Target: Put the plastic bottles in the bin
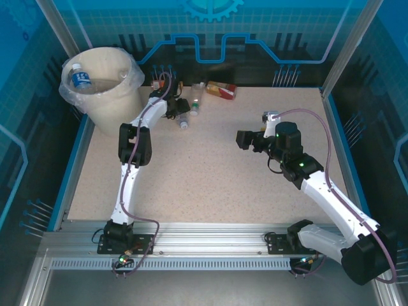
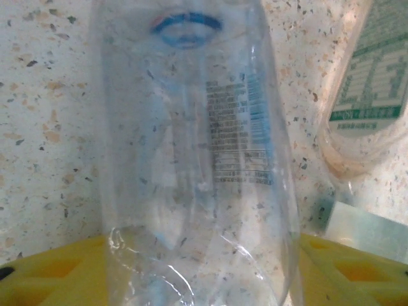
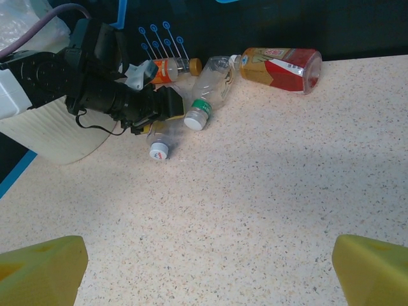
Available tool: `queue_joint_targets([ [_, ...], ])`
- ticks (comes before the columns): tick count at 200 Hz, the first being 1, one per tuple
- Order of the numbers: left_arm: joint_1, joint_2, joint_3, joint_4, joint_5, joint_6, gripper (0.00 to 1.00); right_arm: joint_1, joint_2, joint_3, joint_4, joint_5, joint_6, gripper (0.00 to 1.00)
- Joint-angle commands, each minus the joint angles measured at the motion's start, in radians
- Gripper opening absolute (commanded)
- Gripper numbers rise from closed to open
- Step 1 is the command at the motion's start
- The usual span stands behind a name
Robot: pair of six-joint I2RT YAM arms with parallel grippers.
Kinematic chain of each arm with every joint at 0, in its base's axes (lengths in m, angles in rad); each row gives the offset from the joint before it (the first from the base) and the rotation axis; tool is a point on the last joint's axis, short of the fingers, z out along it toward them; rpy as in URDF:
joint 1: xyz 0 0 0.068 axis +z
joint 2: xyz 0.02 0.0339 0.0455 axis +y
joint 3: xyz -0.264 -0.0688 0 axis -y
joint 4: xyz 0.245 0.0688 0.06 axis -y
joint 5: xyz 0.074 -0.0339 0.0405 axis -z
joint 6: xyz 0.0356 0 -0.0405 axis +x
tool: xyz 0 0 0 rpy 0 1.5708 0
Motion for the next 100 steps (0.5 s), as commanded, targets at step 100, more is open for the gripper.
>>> queue_joint_targets([
  [100,-0.037,-0.591,-0.659,0.445,0.152,0.07,0.49,0.032,0.031,0.0,0.162,-0.139,-0.031,1.0],
])
